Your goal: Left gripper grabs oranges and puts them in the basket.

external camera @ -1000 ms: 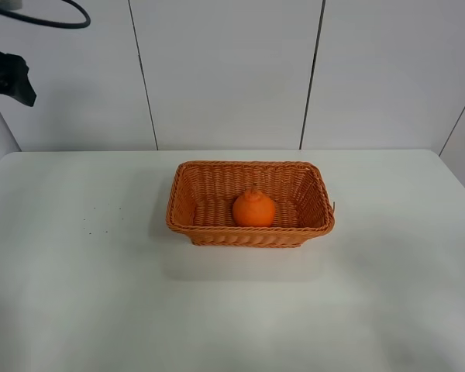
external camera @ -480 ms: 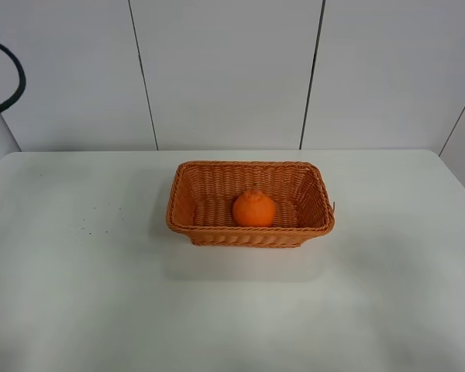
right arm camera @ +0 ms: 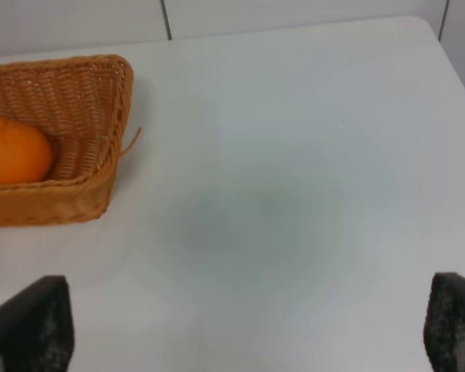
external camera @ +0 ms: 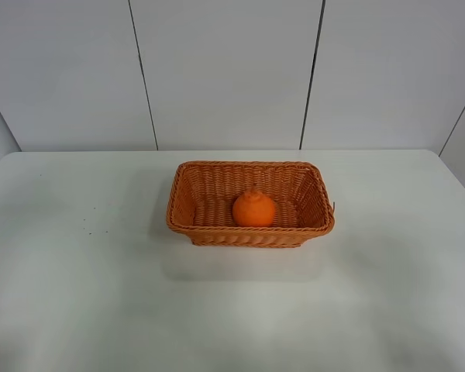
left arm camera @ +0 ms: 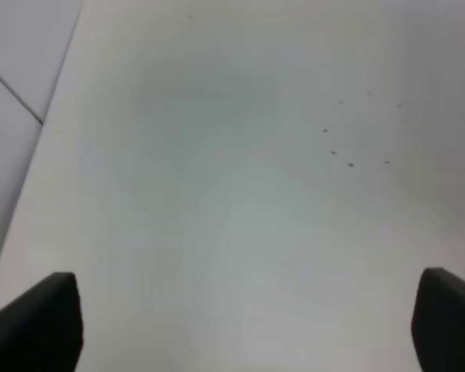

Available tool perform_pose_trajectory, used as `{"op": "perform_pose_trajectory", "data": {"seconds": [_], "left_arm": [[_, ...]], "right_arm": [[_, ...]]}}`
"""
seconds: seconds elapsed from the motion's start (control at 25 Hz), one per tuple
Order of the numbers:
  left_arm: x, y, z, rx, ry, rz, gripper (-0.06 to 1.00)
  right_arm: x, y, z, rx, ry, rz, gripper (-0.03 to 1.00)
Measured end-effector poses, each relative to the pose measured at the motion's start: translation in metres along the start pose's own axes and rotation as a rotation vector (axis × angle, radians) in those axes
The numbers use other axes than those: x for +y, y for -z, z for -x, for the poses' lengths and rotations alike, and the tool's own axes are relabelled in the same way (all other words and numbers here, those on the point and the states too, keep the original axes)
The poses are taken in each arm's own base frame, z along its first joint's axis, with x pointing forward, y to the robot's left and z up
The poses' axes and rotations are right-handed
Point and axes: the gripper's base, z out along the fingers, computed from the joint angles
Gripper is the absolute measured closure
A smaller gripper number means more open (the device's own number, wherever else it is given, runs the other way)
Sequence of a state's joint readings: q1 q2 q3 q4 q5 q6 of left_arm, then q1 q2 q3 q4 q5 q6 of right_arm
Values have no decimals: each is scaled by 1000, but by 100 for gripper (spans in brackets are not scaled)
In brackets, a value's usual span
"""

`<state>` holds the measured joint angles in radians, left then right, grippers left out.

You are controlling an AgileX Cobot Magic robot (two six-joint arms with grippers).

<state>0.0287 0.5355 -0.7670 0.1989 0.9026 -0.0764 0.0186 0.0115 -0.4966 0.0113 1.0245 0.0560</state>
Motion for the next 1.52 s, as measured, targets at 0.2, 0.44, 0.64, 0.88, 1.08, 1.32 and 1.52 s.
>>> {"op": "perform_pose_trajectory", "data": {"seconds": [0.2, 0.44, 0.64, 0.88, 1.08, 1.32, 1.52], "left_arm": [[-3, 18, -27, -45, 51, -48, 1], [-6, 21, -67, -6, 66, -64, 3], [-6, 28, -81, -47, 77, -69, 4], [-5, 32, -90, -41, 80, -67, 4], [-8, 22, -101, -4, 79, -67, 7], [-6, 22, -101, -5, 74, -54, 9], [-6, 23, -102, -16, 92, -48, 10]], "right_arm": [[0, 0, 0, 0, 0, 0, 27], [0, 0, 0, 0, 0, 0, 27], [0, 0, 0, 0, 0, 0, 27], [0, 0, 0, 0, 0, 0, 27], [0, 0, 0, 0, 0, 0, 27], [0, 0, 0, 0, 0, 0, 27], [0, 0, 0, 0, 0, 0, 27]]}}
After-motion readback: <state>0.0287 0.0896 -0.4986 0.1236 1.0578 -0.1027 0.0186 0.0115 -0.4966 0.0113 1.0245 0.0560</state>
